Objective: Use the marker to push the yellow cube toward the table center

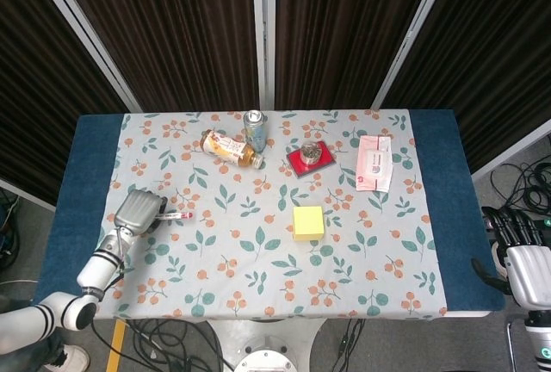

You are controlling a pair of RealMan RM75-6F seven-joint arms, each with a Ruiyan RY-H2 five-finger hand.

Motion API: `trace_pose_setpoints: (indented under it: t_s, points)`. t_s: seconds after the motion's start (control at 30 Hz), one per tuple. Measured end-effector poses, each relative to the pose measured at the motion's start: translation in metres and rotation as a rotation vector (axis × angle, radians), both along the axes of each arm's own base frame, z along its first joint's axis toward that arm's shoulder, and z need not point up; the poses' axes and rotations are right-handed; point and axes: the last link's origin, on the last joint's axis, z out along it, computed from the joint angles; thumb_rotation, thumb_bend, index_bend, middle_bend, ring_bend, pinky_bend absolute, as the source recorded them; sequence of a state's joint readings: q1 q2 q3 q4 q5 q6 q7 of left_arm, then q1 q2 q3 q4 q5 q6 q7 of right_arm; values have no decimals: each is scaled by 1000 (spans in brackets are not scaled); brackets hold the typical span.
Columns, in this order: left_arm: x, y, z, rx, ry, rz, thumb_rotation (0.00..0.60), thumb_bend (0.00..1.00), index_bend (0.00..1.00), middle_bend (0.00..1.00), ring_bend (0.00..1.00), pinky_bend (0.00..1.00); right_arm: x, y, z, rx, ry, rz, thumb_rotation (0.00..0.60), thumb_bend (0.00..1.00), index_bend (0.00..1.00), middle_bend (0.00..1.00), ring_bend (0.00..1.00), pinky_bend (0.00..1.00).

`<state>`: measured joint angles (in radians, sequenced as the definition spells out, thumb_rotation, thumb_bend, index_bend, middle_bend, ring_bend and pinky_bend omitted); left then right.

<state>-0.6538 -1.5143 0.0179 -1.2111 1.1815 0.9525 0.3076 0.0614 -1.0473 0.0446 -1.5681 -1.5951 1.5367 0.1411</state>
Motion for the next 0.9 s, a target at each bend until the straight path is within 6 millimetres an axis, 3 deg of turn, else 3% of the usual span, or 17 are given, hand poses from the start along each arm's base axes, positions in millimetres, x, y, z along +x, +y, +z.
trace_pose_setpoints:
  t_s: [0.17, 0.4, 0.57, 0.67, 0.77, 0.9]
  points:
    - [4, -7, -1, -33, -17, 19, 600, 475, 284, 418, 291, 408, 0, 4, 2, -8, -4, -3, 600, 197, 0, 113, 0, 0]
    - [13, -18, 11, -27, -84, 29, 600, 379, 213, 288, 225, 358, -1, 5, 3, -12, -8, -8, 600, 197, 0, 113, 0, 0]
    - [8, -19, 46, 132, -167, 26, 600, 253, 213, 268, 203, 324, -2, 5, 6, -21, -5, -11, 600, 197, 0, 113, 0, 0]
    - [-8, -25, 77, 249, -212, 49, 600, 150, 213, 260, 167, 309, -4, 5, 6, -22, -6, -18, 600, 197, 0, 113, 0, 0]
    - [-29, -40, 100, 330, -237, 89, 600, 125, 213, 207, 139, 283, -5, 5, 5, -23, -9, -22, 600, 197, 0, 113, 0, 0]
    - [-50, -66, 117, 399, -207, 106, 600, 125, 213, 192, 132, 267, -5, 4, 4, -23, -7, -22, 600, 196, 0, 105, 0, 0]
